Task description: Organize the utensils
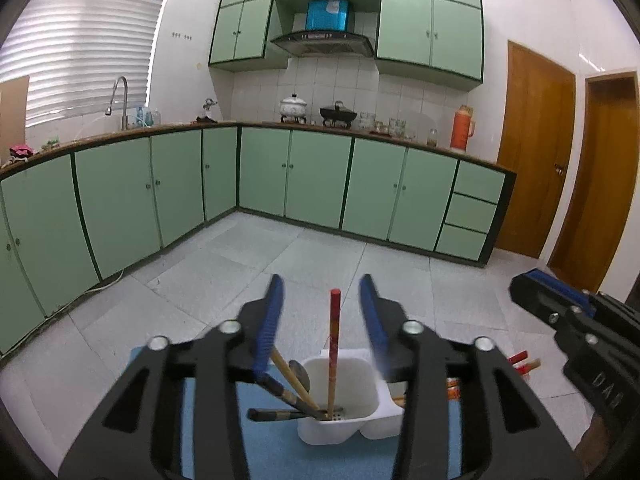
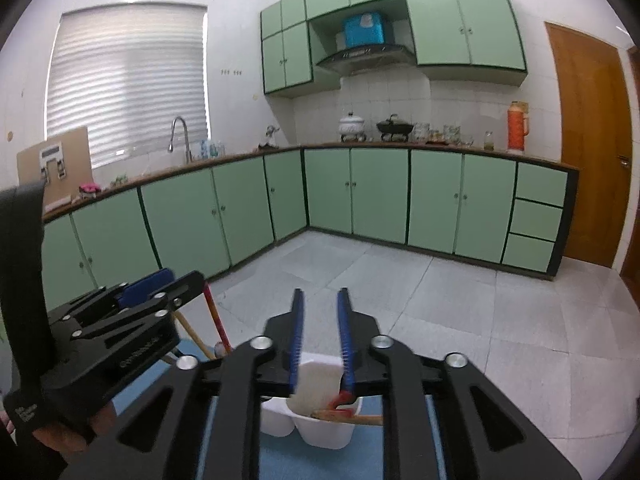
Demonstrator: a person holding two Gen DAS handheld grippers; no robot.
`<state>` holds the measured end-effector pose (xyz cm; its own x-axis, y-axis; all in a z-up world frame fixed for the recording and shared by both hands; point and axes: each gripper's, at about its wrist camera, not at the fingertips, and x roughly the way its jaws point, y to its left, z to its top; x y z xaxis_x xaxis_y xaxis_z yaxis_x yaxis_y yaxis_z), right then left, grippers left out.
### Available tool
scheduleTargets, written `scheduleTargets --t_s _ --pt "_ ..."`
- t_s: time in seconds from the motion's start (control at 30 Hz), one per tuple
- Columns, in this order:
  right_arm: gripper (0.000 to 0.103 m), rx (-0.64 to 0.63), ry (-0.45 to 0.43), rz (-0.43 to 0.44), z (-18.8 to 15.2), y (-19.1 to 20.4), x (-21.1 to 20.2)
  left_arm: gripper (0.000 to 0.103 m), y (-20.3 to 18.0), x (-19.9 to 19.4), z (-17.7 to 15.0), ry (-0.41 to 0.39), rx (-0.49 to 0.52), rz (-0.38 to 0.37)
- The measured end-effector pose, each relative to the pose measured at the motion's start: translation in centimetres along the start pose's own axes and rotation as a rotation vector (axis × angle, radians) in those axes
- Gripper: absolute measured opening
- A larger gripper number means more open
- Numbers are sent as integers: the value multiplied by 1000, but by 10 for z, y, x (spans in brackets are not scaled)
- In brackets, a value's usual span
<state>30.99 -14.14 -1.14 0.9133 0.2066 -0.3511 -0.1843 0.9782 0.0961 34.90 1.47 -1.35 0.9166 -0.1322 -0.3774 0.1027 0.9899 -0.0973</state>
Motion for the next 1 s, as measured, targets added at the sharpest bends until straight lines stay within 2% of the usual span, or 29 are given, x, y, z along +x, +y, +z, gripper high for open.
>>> scheduleTargets --t_s 0.1,0.17,0.33,0.5,0.73,0.9,1.0 --pt "34 14 -42 -9 6 -4 -18 58 0 -17 5 -33 -8 -1" --pt "43 25 -71 -16 9 -6 -32 70 2 -30 7 -52 -10 1" --pt "57 47 -122 -25 10 -10 -66 84 0 -62 6 -85 6 13" --pt "66 65 -145 -24 1 -12 -96 89 1 -88 1 -80 1 15" --pt "87 90 -134 -20 -24 -11 -133 96 -1 -128 -19 -79 31 17" --pt "97 106 -115 -23 -42 -8 -155 97 -3 -152 -32 -68 52 8" --pt "97 103 -102 -30 -49 -4 -167 97 -5 -166 -41 -63 66 9"
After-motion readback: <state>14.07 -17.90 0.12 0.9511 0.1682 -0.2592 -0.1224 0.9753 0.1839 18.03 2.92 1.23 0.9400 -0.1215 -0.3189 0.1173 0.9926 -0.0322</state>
